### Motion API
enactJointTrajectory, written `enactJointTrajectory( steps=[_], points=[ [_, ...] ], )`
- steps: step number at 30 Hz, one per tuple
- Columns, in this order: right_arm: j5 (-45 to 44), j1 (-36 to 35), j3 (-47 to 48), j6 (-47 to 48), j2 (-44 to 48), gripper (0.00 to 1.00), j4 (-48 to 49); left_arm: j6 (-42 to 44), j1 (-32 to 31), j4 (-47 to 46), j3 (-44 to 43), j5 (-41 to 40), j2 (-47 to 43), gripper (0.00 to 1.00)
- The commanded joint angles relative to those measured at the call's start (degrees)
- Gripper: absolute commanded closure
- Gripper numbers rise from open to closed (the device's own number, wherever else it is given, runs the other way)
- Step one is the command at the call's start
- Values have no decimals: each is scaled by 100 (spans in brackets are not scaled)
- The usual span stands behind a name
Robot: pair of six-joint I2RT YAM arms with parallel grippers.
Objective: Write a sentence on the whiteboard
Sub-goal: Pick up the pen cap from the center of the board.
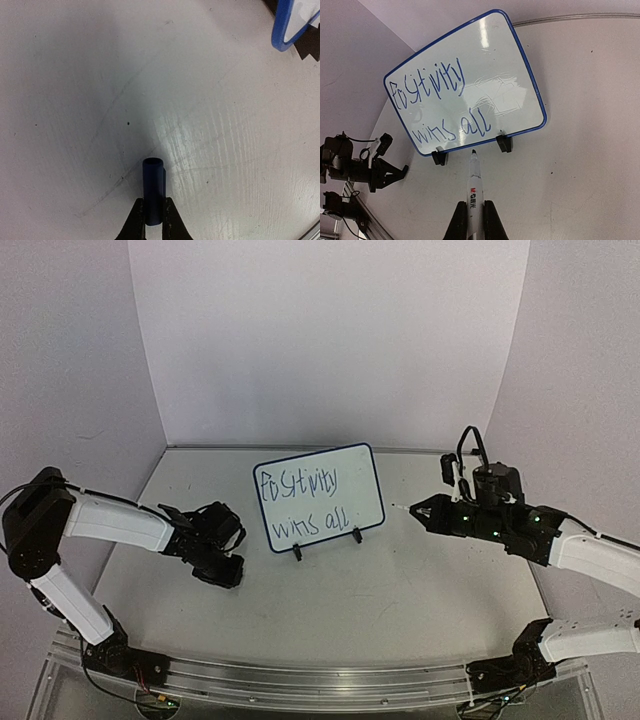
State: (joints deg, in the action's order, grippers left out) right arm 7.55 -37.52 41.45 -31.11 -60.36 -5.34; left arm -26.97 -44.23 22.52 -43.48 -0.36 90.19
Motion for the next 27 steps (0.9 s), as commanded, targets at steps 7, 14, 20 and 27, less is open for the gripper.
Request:
enactJointTrajectory(
  steps=[7, 14, 20, 27],
  points=[
    [-230, 34, 93, 194, 87, 100, -271, -117, -147, 97, 102, -189, -37, 100],
    [979, 122, 392, 590, -168, 100, -506, 208, -729, -435, 304, -136, -756, 100],
    [2669, 324, 537, 658, -452, 100, -643, 394, -1506, -1031, 341, -57, -1260, 100],
    [4366, 333, 904, 554, -900, 100, -1120, 281, -2389, -1912, 133, 343, -1165, 100]
  ],
)
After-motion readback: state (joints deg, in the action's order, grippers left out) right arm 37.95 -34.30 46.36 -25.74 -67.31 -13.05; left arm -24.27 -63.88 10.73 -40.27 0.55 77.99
